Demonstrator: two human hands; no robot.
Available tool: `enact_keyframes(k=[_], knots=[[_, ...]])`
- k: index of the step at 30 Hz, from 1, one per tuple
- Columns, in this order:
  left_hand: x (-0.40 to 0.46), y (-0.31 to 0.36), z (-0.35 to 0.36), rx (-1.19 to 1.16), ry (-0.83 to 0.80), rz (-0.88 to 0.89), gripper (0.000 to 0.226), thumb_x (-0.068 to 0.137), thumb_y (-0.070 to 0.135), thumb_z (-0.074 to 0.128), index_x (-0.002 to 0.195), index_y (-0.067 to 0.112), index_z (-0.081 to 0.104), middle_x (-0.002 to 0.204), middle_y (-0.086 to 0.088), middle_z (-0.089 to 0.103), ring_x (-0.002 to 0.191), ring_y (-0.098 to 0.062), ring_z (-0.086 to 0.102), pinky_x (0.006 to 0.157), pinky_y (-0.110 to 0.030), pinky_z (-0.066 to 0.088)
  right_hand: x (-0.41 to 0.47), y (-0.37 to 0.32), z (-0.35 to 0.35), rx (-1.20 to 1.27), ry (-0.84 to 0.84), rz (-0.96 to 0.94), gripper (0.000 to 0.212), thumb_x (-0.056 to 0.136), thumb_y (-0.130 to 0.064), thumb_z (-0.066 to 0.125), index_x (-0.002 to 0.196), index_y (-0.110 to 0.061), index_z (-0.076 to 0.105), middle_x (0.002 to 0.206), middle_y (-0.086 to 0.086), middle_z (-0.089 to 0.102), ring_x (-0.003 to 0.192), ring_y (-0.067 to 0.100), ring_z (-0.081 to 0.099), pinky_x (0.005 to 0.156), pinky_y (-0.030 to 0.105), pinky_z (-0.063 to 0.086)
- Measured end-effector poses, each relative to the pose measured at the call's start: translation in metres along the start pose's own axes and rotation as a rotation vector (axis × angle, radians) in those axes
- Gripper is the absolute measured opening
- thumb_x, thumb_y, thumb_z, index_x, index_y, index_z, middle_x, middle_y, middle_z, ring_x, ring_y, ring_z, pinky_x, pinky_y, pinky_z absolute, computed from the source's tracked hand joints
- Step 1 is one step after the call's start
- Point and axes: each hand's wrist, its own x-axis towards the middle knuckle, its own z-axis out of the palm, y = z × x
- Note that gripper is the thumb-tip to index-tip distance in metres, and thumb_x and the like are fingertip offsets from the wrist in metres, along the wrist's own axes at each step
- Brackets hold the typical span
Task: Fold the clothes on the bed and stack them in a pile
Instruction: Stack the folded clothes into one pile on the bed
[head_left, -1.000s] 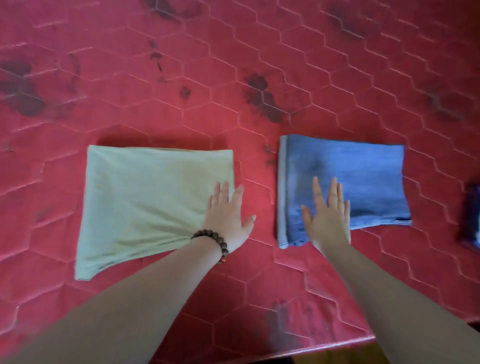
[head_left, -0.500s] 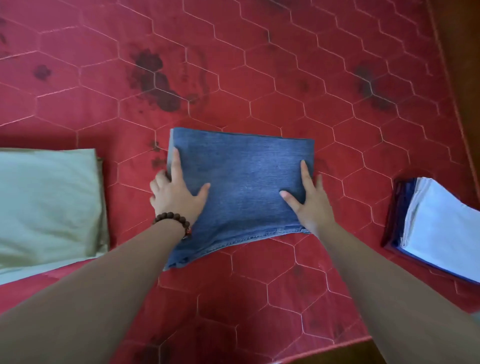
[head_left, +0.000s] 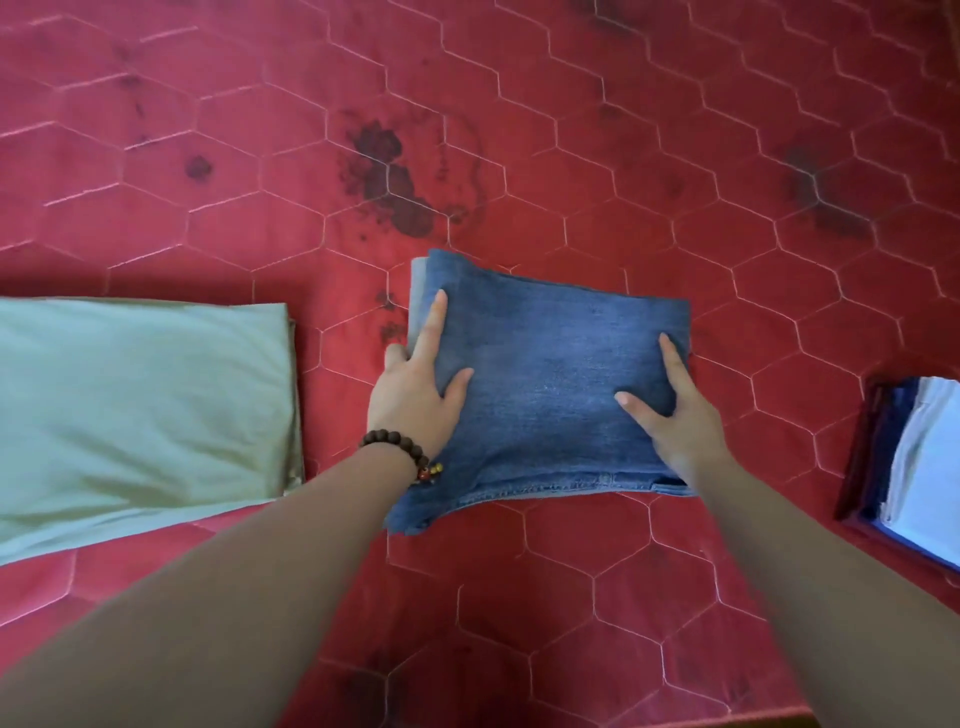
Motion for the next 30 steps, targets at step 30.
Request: enact_keyframes(k=[30], knots=[[-0.033, -0.31, -0.302, -0.043, -0.047, -0.243, 0.083, 0.092, 0.051, 0.052, 0.144, 0.057, -0.012, 0.092, -0.011, 0.056, 0.065, -0.024, 0.059, 0.065, -0.035, 0.052, -0.123, -0.263, 0.291, -0.129, -0.067, -0.148, 0.078, 0.087, -0.062, 0.051, 0.137, -0.069, -0.009, 0.109, 0.002, 0.055, 0.082, 0.023, 0.059, 0.072, 0.038, 0.051]])
